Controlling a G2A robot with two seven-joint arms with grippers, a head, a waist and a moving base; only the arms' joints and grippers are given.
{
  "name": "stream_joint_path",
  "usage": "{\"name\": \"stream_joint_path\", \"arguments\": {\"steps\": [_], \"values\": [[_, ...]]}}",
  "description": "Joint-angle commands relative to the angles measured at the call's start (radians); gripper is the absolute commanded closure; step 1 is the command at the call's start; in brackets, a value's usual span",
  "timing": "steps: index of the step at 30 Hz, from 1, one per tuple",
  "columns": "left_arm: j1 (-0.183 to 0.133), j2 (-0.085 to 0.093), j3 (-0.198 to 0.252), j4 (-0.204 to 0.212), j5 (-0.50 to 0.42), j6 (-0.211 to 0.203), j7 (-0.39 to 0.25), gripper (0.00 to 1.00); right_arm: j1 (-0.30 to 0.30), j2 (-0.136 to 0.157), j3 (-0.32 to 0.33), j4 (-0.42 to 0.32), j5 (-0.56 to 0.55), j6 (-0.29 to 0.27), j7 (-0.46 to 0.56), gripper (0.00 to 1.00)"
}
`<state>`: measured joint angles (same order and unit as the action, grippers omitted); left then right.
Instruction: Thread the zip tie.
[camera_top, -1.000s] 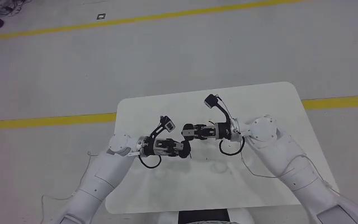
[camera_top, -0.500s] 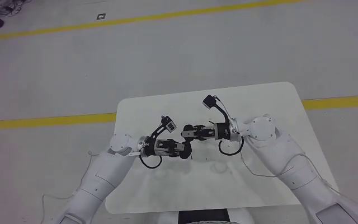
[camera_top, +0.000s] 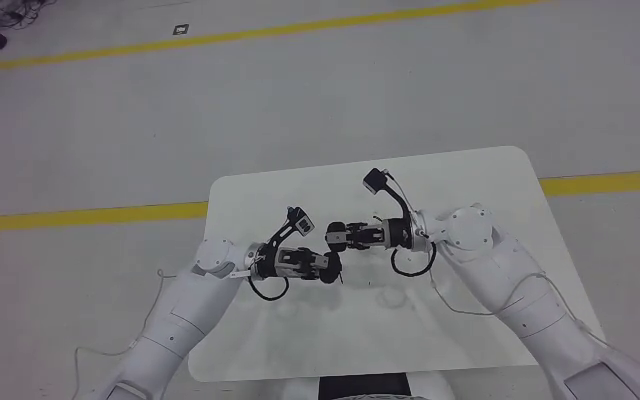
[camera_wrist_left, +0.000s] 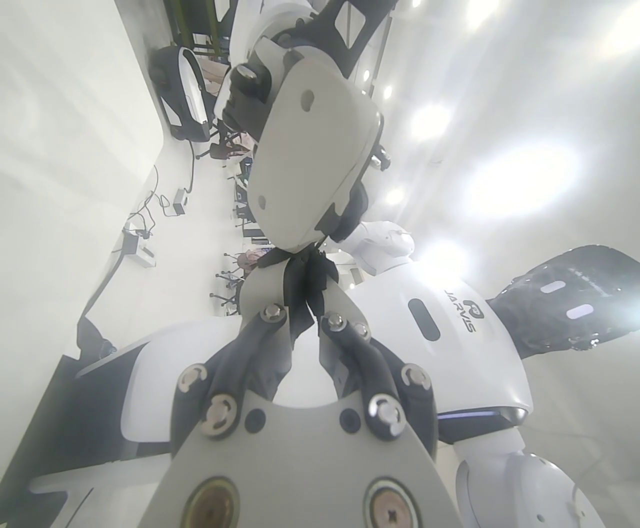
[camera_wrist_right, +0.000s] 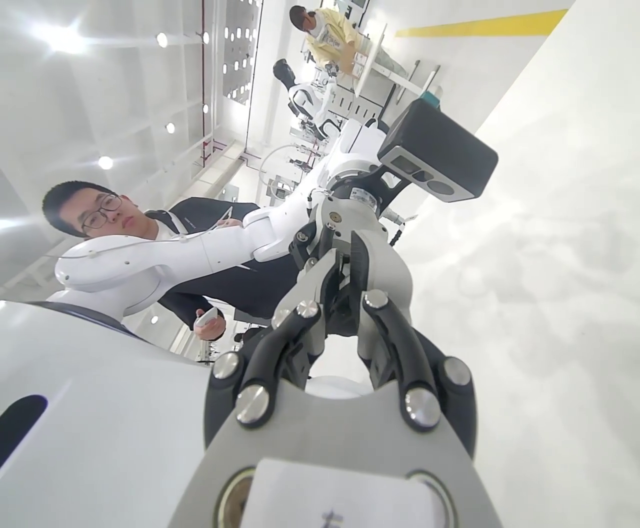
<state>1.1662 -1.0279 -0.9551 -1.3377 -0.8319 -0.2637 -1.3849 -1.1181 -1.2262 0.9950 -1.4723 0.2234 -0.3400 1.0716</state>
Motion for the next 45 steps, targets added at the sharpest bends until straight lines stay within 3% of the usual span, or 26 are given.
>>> {"name": "stream_joint_path", "arguments": {"steps": [1,28,29,30,31,32,33,45], "values": [[0.000,0.000,0.000,0.000,0.000,0.000,0.000,1.00,0.000,0.000,0.001,0.001,0.001,0.000,0.001,1.00],[-0.019,-0.005,0.010,0.028,-0.010,0.000,0.005,1.00,0.011,-0.008,0.000,0.014,0.007,0.000,-0.007,1.00],[-0.020,-0.005,0.011,0.029,-0.010,0.000,0.005,0.93,0.011,-0.009,0.000,0.015,0.008,0.000,-0.006,1.00],[-0.021,-0.005,0.011,0.030,-0.011,-0.001,0.005,0.78,0.012,-0.009,0.000,0.016,0.008,0.000,-0.006,1.00],[-0.022,-0.005,0.011,0.032,-0.012,-0.001,0.005,0.53,0.013,-0.010,0.000,0.017,0.008,0.000,-0.005,1.00],[-0.023,-0.006,0.012,0.033,-0.011,-0.002,0.006,0.14,0.014,-0.010,0.000,0.019,0.007,0.000,-0.004,1.00],[-0.023,-0.006,0.012,0.035,-0.012,-0.002,0.007,0.00,0.015,-0.010,-0.001,0.021,0.007,0.000,-0.004,1.00],[-0.025,-0.007,0.011,0.041,-0.017,-0.006,0.009,0.00,0.012,-0.017,0.001,0.037,0.005,0.000,-0.071,1.00]]}}
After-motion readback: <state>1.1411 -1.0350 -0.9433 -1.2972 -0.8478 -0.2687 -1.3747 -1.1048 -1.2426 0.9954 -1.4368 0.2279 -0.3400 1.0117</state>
